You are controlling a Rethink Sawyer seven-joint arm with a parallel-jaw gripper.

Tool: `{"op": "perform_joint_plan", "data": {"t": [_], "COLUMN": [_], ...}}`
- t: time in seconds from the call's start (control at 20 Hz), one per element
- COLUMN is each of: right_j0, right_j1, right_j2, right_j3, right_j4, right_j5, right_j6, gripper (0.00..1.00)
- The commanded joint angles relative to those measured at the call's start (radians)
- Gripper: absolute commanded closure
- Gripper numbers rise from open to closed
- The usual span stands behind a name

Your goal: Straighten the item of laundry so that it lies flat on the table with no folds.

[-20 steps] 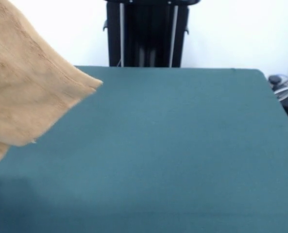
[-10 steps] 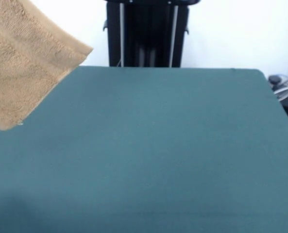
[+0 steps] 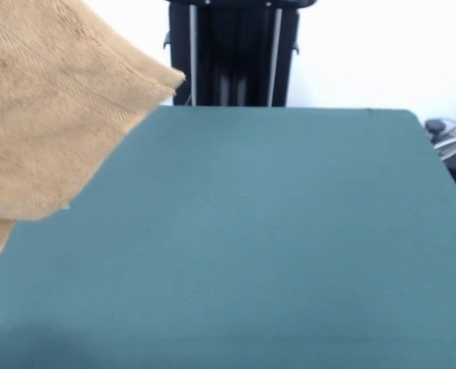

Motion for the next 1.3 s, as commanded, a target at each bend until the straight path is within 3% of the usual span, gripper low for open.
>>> {"op": "perform_joint_plan", "data": {"t": [0.05,0.65,1.3], "right_j0": [0.036,0.081,0.109], "right_j1": [0.084,0.197,0.239], "right_j2": [0.040,-0.042,-0.096], "right_j3": [0.018,-0.028,-0.061], "right_j4": [0.056,0.155,0.242], "right_j5": [0.114,0.101,0.117], "right_j6": [0.204,0.264,0.249], "gripper": [1.00,1.00,1.00]}}
